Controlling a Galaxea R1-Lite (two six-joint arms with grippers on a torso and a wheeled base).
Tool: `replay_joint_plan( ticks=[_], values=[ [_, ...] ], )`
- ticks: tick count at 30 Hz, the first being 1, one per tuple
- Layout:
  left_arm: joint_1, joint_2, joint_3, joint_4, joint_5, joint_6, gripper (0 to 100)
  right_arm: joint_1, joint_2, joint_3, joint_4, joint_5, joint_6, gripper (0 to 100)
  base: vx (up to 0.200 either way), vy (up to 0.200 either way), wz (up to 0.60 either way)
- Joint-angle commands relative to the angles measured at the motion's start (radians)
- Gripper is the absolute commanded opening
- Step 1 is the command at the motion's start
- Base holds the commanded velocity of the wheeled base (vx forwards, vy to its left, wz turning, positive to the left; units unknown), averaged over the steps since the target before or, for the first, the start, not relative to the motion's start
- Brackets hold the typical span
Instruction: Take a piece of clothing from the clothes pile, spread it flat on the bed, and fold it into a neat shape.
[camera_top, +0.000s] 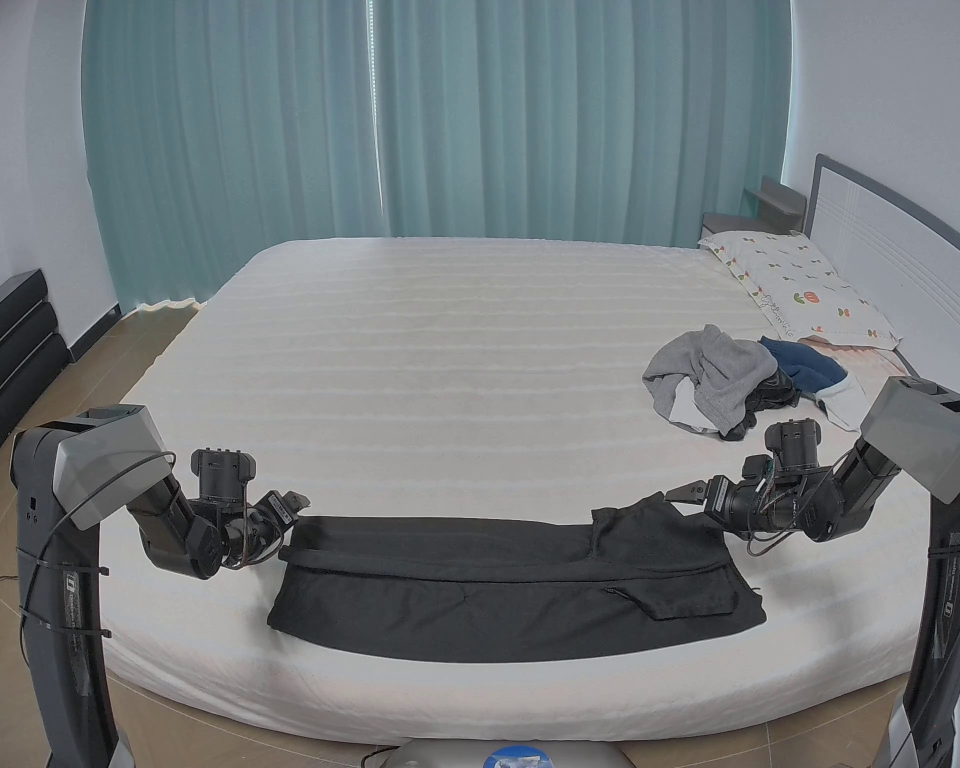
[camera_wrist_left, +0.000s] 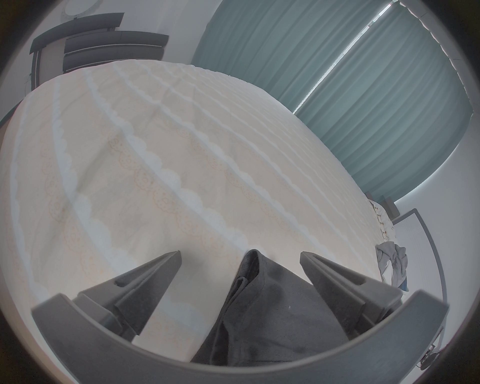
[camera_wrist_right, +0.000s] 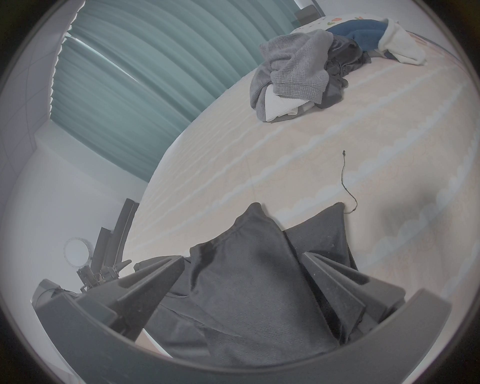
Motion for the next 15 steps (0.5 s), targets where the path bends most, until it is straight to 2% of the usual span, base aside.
replay_joint_plan(
  ticks=[1,15],
  values=[
    [-0.003,-0.004,0.004,0.0,-0.001,-0.001,100,-0.002,0.029,-0.009,-0.002,0.0,-0.027,100,0.0,0.0,0.0],
    [-0.006,-0.004,0.012,0.0,-0.001,-0.001,100,-0.003,0.06,-0.041,0.014,-0.003,-0.047,100,0.0,0.0,0.0]
  ],
)
